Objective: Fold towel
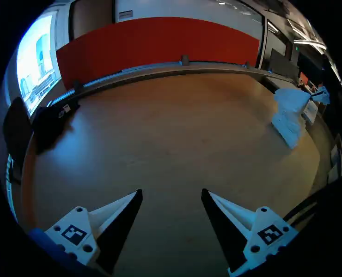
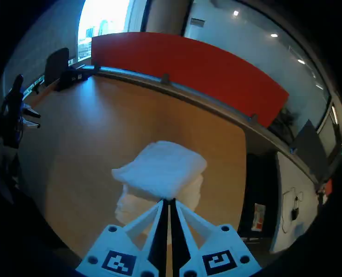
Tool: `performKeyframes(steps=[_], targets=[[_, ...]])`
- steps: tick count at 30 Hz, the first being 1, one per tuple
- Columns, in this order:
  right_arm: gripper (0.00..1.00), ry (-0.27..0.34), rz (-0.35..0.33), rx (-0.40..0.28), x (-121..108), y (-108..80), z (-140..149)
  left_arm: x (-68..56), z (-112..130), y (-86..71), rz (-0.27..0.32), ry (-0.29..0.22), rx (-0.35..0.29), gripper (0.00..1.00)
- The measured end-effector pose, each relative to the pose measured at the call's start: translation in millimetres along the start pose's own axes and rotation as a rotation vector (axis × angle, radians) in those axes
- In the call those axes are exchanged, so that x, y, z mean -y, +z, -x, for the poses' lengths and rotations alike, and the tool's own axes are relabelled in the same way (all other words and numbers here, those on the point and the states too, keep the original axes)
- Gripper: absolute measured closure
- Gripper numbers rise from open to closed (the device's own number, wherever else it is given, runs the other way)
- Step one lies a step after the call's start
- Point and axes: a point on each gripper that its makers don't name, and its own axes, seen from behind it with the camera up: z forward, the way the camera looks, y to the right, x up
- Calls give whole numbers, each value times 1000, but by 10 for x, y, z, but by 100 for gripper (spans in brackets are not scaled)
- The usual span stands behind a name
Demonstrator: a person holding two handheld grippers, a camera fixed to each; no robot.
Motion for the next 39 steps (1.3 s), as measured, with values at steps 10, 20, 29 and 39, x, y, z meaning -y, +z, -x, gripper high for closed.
performKeyframes(steps=[10,20,29,39], targets=[[95,58,39,58,-111,93,394,24,15,-11,-3,0,1,6],[95,112,60,85,-164,217,616,48,60,-34,-9,1,9,6],[95,148,73,125,-171,375,805,70,86,-48,-17,7,12,6],[95,212,89,174,-187,602,1026,93,121,-78,-23,5,15,6]])
